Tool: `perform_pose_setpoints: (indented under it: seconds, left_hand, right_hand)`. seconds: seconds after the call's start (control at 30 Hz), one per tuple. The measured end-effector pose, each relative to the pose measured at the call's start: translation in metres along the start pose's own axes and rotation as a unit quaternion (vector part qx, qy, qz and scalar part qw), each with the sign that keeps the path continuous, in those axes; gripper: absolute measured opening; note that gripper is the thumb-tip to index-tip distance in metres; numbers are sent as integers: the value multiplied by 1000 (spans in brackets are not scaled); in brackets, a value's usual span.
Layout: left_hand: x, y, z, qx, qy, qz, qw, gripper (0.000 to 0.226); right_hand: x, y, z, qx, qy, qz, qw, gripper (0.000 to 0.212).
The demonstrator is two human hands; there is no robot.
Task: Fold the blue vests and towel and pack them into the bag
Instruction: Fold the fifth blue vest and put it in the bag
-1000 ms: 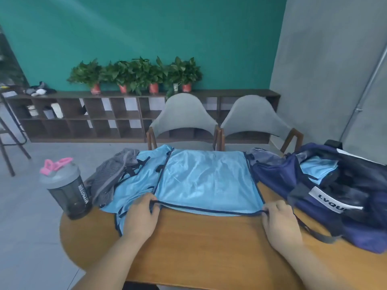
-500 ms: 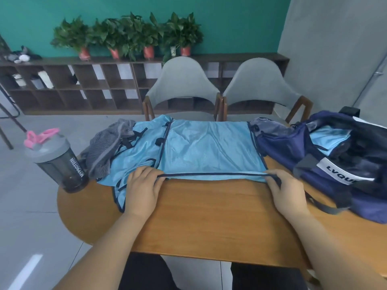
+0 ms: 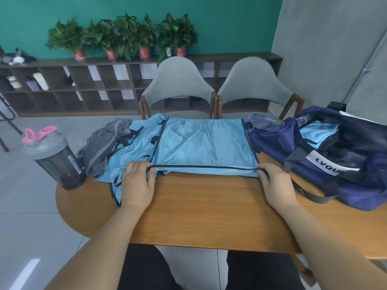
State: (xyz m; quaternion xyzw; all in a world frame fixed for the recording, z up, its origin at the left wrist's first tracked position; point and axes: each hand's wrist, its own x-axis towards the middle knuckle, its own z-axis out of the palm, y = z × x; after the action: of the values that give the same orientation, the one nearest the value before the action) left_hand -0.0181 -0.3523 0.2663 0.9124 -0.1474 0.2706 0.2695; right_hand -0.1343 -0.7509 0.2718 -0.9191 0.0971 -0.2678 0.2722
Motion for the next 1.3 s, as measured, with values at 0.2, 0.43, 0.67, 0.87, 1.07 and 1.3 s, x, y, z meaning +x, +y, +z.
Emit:
perform_pose_setpoints:
  seconds: [0.2,0.43,0.67,0.87,1.07,1.3]
  left_hand:
    - [-1,-2,4,60,-20,-2,998,16]
    - [-2,5,-3,-51,5,-10,999,21]
    - [-12,30,-29,-196,52,-44,978,20]
    - [-24,48,-54,-245,88,-70,963,14]
    - [-43,72,-84,-270,107,-99,952,13]
    - [11,65,-80,-256,0,-193,947,21]
  right_hand:
    - [-2,0,-6,-14,-65,3,998,34]
    - [-6,-4,-8,2,38,34,999,18]
    - [-23,-15,-23,95,105,34,989,18]
    - [-40,-36,-46,172,171,13,970,11]
    - [-58,-42,-68,171,203,54,963,15]
    - [-10,-42,-79,69,112,89,987,13]
